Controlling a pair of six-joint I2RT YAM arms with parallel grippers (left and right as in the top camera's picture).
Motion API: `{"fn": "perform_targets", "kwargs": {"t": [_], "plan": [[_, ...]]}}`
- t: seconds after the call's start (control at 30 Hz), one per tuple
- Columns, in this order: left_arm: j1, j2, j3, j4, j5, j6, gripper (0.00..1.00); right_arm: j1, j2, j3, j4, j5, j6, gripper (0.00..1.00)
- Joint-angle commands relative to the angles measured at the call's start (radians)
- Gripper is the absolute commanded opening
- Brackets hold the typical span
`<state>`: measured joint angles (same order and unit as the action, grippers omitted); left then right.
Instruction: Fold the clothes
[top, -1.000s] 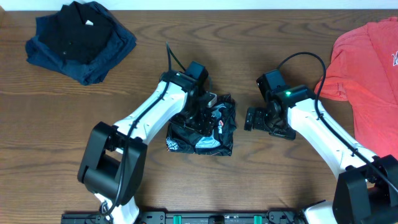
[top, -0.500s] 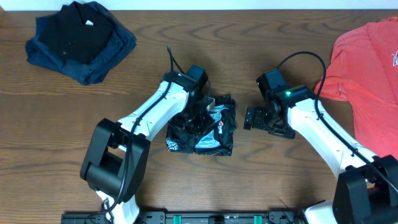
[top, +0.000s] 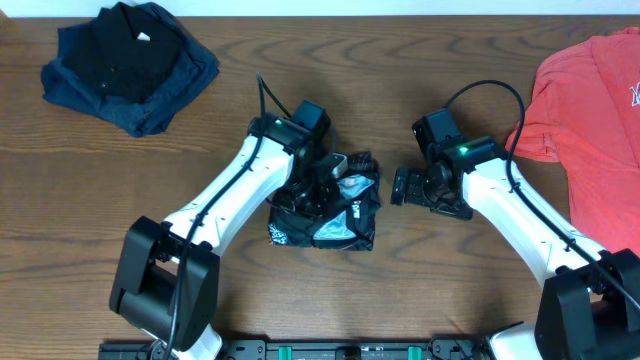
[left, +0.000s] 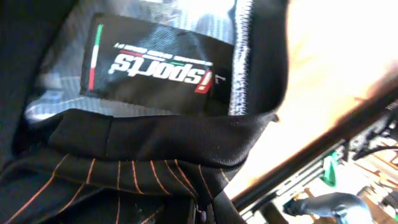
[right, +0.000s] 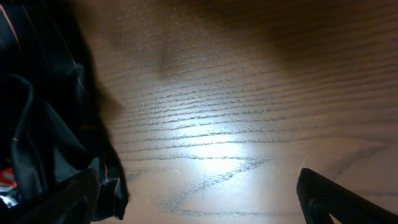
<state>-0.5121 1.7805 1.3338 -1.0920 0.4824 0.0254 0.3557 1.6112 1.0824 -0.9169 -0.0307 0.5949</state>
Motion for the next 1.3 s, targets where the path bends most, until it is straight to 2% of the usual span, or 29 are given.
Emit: {"fn": "perform_targets", "kwargs": {"t": [0.0,0.1,0.13,0.17,0.2,0.23,0.43,0.5,0.57,0.7,0.83,0.9,1.0,1.13,1.27], "plan": [[-0.029,-0.016,0.003,-0.003,0.068,-0.029,0.08,-0.013,0.001,-0.006,0.006,0.001,0.011,0.99],[-0.058,-0.016,0.003,-0.004,0.068,-0.052,0.08,-0.018,0.001,-0.006,0.009,0.004,0.023,0.99],[-0.069,-0.016,0.003,-0.004,0.068,-0.061,0.12,-0.023,0.001,-0.006,0.011,0.004,0.023,0.99],[-0.079,-0.016,0.003,-0.006,0.068,-0.07,0.17,-0.028,0.001,-0.006,0.012,0.004,0.022,0.99],[-0.09,-0.016,0.003,-0.01,0.068,-0.077,0.33,-0.032,0.001,-0.006,0.013,0.004,0.022,0.99],[-0.099,-0.016,0.003,-0.016,0.068,-0.08,0.39,-0.039,0.001,-0.006,0.013,0.004,0.022,0.99],[-0.134,-0.016,0.003,-0.074,0.068,-0.08,0.38,-0.088,0.001,-0.006,0.014,0.003,0.022,0.99],[-0.134,-0.018,0.003,-0.072,0.067,-0.08,0.33,-0.1,0.001,-0.006,0.016,0.003,0.022,0.99],[-0.124,-0.02,0.011,-0.07,0.064,-0.08,0.29,-0.107,0.001,-0.006,0.016,0.003,0.022,0.99],[-0.066,-0.031,0.036,-0.07,0.019,-0.084,0.29,-0.109,0.001,-0.006,0.013,0.003,0.021,0.99],[0.03,-0.034,0.039,-0.074,-0.057,-0.087,0.36,-0.109,0.001,-0.006,0.003,0.004,0.017,0.99],[0.082,-0.034,0.038,-0.079,-0.076,-0.091,0.46,-0.108,0.001,-0.006,0.001,0.003,0.016,0.99],[0.129,-0.034,0.038,-0.079,-0.053,-0.095,0.48,-0.107,0.001,-0.006,0.004,0.003,0.018,0.99],[0.108,-0.033,0.037,-0.064,-0.038,-0.111,0.51,-0.107,0.001,-0.006,0.014,-0.002,0.018,0.99],[0.071,-0.022,0.029,0.023,-0.038,-0.204,0.51,-0.106,0.001,-0.006,0.015,-0.008,0.018,0.99]]}}
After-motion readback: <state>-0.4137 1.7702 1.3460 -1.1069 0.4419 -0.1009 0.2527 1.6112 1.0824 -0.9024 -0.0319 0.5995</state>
